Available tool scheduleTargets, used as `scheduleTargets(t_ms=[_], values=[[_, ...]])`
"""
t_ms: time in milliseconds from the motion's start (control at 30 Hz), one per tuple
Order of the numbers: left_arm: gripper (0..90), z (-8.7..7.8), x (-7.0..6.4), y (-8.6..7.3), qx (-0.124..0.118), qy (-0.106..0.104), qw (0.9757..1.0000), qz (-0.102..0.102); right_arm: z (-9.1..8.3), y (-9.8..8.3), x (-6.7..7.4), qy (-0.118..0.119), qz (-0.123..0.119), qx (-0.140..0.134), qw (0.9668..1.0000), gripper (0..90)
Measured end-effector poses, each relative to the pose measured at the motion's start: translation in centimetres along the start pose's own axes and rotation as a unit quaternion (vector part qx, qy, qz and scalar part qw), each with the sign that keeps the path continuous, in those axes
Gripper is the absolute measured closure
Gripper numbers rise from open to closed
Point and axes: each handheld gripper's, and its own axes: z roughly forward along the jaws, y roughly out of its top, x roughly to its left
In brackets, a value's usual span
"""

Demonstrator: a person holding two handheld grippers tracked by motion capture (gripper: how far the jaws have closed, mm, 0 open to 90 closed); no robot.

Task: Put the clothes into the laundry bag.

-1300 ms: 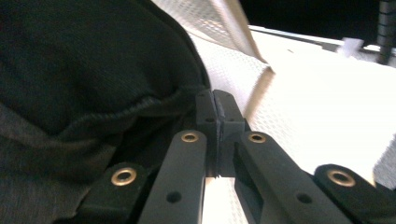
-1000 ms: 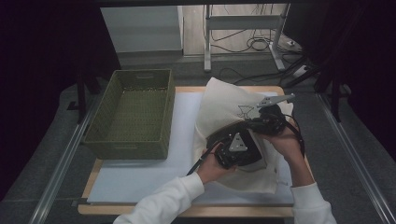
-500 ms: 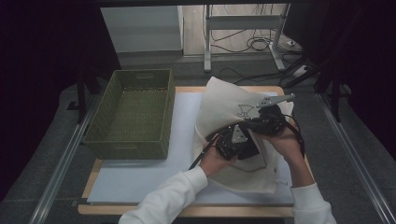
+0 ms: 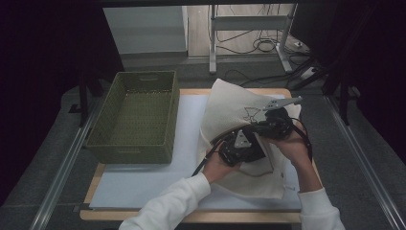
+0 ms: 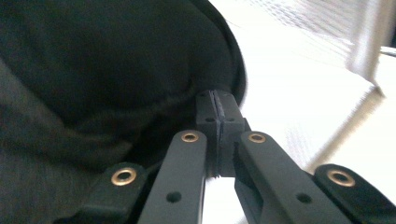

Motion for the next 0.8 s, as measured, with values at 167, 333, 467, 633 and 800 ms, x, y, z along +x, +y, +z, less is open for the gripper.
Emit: scheduleTargets(t_ms=[167,333,467,633,800], values=[[90.0,-2.3,0.0,-1.3,-0.008,-0.015,0.9998,-0.005,0.1,0.0,0.0,0.0,0.001,0.0,1.0,87.3],[90.0,-5.0,0.1,-2.9,-0.023,-0.023,0.9993,-0.02,0.1,0.0,0.2,-0.002,-0.001,0.002,1.0,87.3],[90.0,-6.9,0.4,-4.5,-0.026,-0.024,0.999,-0.029,0.2,0.0,0.3,-0.002,-0.001,0.004,1.0,87.3],[90.0,-8.5,0.8,-6.2,-0.02,-0.023,0.9987,-0.042,0.0,-0.1,0.5,-0.005,-0.004,0.003,1.0,87.3],[90.0,-9.9,1.1,-7.3,-0.018,-0.014,0.9987,-0.045,0.0,-0.3,0.7,-0.006,-0.009,0.005,0.9999,87.1]])
